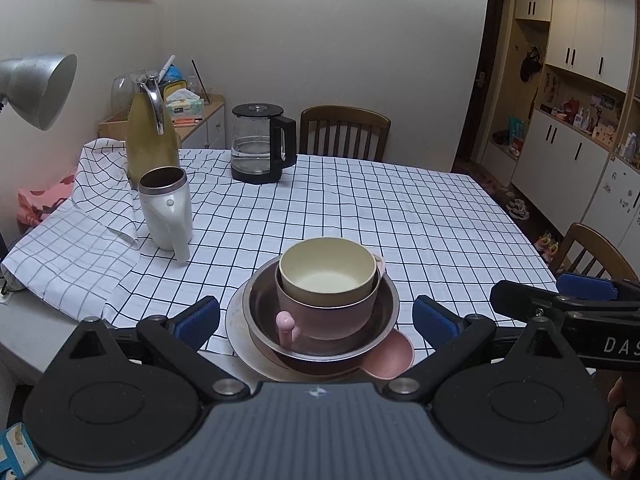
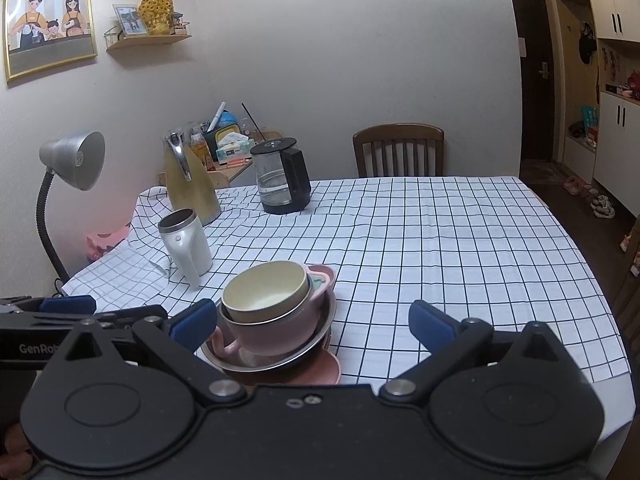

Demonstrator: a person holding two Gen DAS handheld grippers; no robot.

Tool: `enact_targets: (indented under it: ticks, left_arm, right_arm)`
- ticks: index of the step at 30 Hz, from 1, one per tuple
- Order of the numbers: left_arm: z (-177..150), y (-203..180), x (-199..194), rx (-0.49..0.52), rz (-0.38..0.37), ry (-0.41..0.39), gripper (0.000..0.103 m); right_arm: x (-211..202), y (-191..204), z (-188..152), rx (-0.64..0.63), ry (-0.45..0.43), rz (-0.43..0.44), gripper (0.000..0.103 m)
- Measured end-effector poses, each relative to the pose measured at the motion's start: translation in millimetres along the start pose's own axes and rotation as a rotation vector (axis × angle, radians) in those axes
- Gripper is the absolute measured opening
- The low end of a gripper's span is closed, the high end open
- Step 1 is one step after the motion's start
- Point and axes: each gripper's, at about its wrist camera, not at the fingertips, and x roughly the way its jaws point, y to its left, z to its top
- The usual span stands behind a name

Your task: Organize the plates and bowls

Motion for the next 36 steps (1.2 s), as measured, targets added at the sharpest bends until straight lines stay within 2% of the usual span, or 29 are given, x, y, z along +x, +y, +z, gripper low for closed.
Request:
enact_targets:
  ticks: [36]
  left_arm:
    - [-4.6,0.1,0.0,-0.014,0.057,0.021,0.103]
  right_arm:
    - [9.1,0.0,-1.0,-0.01,0.034,0.043,0.103]
